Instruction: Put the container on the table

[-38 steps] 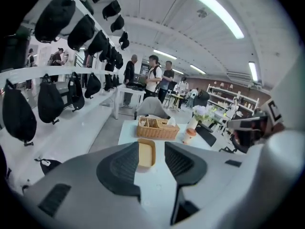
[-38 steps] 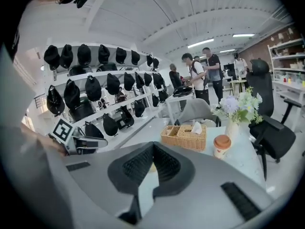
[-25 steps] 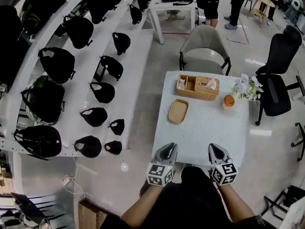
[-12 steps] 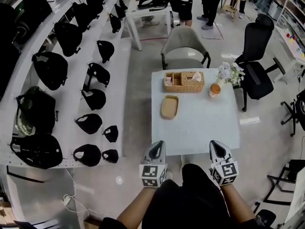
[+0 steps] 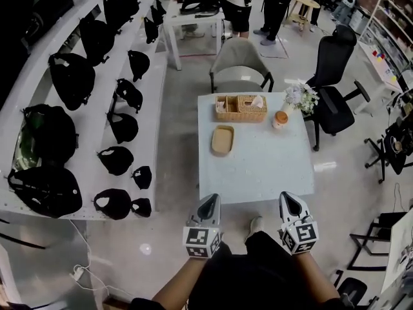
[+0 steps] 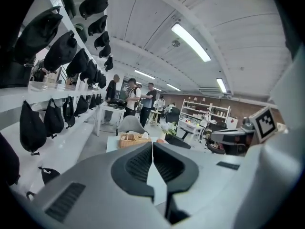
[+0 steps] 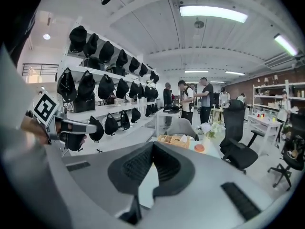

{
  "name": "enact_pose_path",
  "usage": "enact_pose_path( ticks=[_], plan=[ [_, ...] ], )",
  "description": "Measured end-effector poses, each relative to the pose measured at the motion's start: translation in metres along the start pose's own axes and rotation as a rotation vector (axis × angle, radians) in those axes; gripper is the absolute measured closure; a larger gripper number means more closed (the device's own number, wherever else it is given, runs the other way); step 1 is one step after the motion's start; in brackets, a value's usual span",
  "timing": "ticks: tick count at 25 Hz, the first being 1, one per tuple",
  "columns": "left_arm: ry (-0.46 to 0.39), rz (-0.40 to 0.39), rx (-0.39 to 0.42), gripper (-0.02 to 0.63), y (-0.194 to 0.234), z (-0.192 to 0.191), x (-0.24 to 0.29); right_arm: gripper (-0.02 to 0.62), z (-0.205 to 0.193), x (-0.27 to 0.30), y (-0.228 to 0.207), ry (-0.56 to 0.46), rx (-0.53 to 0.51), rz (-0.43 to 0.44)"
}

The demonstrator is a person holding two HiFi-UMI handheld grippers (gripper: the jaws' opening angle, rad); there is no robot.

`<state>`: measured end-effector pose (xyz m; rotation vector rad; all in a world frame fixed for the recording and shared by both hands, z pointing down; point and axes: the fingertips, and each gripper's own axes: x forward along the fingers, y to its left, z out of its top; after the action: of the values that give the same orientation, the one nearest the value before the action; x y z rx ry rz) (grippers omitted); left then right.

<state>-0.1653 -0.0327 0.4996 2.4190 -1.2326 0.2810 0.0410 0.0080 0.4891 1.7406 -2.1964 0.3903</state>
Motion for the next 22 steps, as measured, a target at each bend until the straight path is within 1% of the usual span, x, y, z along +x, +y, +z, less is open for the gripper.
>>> enact_pose_path(
  ticks=[4,6,8,12,15,19,22],
  plan=[
    [-0.036,0.020,0.020,0.595,-0.003,0.010,-0.011,0.597,0.003,-0.011,-0.009,-0.024,0.055,0.021],
    [-0.055,0.041,0.035,0.595,-0.009,0.015,-0.014,0.597,0.003,-0.014,-0.017,-0.038,0.084,0.044],
    [-0.061,0.069,0.042,0.595,-0.017,0.015,-0.018,0.597,0.003,-0.019,-0.029,-0.050,0.091,0.060],
    [-0.080,0.117,0.033,0.595,-0.043,0.015,-0.019,0.597,0.008,-0.038,-0.067,-0.083,0.063,0.059],
    [-0.064,0.136,0.044,0.595,-0.070,0.011,-0.009,0.597,0.006,-0.050,-0.092,-0.090,0.044,0.074],
    [-0.049,0.152,0.063,0.595,-0.105,0.010,0.005,0.597,0.003,-0.059,-0.105,-0.094,-0.008,0.132],
    [-0.058,0.164,0.069,0.595,-0.127,0.008,0.010,0.597,0.004,-0.068,-0.118,-0.115,0.000,0.149]
  ],
)
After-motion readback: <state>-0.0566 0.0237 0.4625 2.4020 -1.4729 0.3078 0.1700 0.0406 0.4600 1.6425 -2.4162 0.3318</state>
